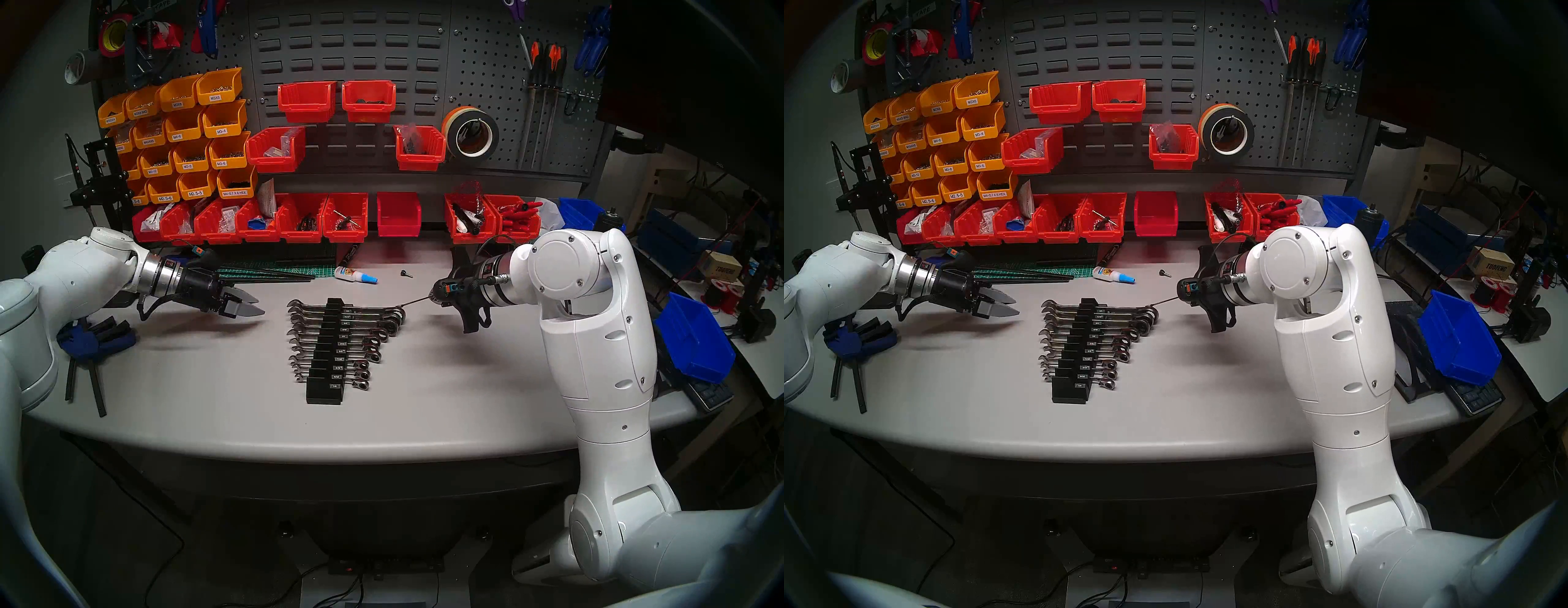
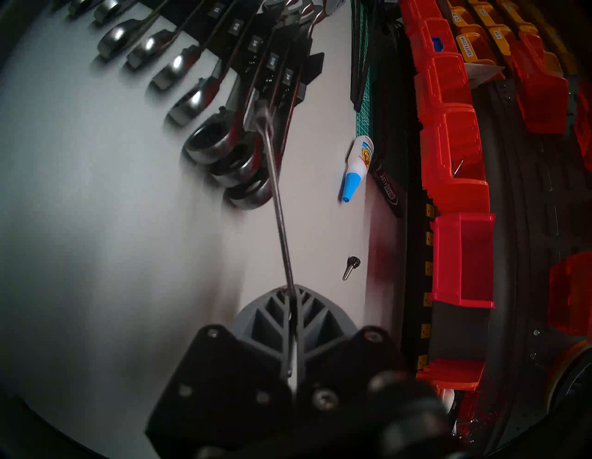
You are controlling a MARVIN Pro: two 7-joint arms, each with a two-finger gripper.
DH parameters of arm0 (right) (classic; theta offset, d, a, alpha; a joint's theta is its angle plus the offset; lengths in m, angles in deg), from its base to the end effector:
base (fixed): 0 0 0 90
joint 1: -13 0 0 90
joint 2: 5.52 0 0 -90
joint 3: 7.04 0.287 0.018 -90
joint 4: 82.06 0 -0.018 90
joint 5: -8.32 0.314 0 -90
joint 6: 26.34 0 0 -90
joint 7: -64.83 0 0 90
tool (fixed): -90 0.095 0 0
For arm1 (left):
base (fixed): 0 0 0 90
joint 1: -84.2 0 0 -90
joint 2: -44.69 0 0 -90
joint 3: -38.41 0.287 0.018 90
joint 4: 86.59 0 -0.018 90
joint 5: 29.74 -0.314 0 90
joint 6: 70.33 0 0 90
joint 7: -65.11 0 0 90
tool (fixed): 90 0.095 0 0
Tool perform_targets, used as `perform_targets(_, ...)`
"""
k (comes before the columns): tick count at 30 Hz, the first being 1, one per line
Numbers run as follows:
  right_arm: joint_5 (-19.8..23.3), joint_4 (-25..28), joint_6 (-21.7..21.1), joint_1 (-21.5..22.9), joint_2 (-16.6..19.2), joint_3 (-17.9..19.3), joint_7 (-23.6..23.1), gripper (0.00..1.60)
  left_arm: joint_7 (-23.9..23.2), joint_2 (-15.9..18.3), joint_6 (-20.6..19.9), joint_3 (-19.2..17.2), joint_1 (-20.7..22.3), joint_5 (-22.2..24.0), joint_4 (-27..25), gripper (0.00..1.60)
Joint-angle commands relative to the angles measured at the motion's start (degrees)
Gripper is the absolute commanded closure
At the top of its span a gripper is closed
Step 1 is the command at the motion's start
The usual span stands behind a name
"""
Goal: Put the wrenches on the table into the correct slot in the case
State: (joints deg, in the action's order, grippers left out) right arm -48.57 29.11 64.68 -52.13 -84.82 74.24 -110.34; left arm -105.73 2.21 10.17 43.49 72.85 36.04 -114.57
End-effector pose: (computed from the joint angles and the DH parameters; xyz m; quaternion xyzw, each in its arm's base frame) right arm 0.4260 0.0545 -0.1071 0.5016 0.7551 0.3951 0.1486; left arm 0.5135 0.2499 -0.1653 0.8088 -0.3653 0.3338 0.3178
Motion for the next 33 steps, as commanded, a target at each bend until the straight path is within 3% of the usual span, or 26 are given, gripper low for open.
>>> perform_targets(1,1.0,1.8,-2.4,2.6,-0.1,-0.4,0.2,1.60,-0.1,-0.1,0.0,-0.6,1.5,0.1,0.1,0.00)
perform_targets(33,7.5,6.1,-11.6,3.8,0.3,-7.3,0.2,1.60,-0.1,-0.1,0.0,-0.6,1.5,0.1,0.1,0.00)
